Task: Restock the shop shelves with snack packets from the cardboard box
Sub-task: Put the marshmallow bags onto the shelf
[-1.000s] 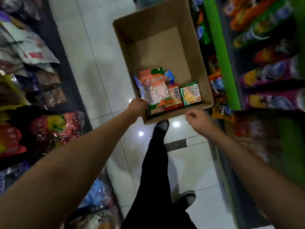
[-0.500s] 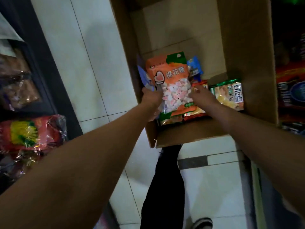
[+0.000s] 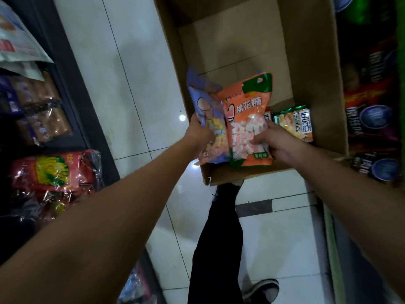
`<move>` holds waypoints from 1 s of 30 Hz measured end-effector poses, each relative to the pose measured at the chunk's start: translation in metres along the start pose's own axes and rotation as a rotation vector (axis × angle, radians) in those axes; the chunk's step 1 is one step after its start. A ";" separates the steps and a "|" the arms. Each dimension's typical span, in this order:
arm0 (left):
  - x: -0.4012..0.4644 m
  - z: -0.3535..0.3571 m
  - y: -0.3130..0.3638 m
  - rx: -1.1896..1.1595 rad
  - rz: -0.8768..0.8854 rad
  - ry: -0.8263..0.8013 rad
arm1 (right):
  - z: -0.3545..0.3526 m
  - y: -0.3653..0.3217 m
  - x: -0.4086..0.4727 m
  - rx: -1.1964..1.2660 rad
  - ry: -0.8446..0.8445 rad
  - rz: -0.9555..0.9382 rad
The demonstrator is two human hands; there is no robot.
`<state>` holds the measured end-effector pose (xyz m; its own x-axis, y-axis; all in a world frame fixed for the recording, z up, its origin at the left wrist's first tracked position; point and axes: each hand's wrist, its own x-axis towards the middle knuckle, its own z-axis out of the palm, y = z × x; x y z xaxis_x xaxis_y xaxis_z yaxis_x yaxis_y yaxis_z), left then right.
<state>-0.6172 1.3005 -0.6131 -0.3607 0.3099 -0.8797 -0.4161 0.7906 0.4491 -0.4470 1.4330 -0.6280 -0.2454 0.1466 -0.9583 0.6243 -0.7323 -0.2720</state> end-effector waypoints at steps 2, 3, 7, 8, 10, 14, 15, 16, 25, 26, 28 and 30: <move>-0.039 -0.007 0.010 -0.083 0.016 -0.113 | -0.006 0.000 -0.047 0.016 0.024 -0.020; -0.058 -0.011 0.015 -0.107 0.004 -0.149 | -0.008 -0.001 -0.071 0.016 0.048 -0.043; -0.139 -0.031 0.027 -0.147 0.020 -0.208 | -0.009 -0.002 -0.174 -0.015 0.148 -0.147; -0.161 -0.036 0.029 -0.155 0.042 -0.229 | -0.009 0.000 -0.199 0.002 0.156 -0.181; -0.207 -0.044 0.034 -0.212 0.092 -0.297 | -0.009 0.008 -0.250 0.039 0.179 -0.257; -0.309 -0.045 0.045 -0.287 0.139 -0.381 | -0.012 0.040 -0.349 0.053 0.228 -0.396; -0.333 -0.043 0.046 -0.281 0.170 -0.399 | -0.014 0.051 -0.374 0.076 0.218 -0.435; -0.357 -0.040 0.045 -0.281 0.198 -0.418 | -0.015 0.062 -0.399 0.101 0.212 -0.467; -0.571 0.017 0.016 -0.273 0.272 -0.690 | -0.042 0.194 -0.613 0.238 0.288 -0.774; -0.592 0.025 0.012 -0.266 0.292 -0.705 | -0.045 0.209 -0.633 0.256 0.302 -0.801; -0.629 0.042 0.001 -0.245 0.326 -0.737 | -0.051 0.243 -0.672 0.274 0.331 -0.840; -0.660 0.057 -0.011 -0.229 0.325 -0.775 | -0.055 0.274 -0.706 0.285 0.368 -0.874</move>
<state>-0.3268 1.1169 -0.0462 0.1444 0.8397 -0.5235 -0.5793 0.5007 0.6432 -0.0623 1.1656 -0.0309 -0.2585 0.8739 -0.4116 0.1200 -0.3937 -0.9114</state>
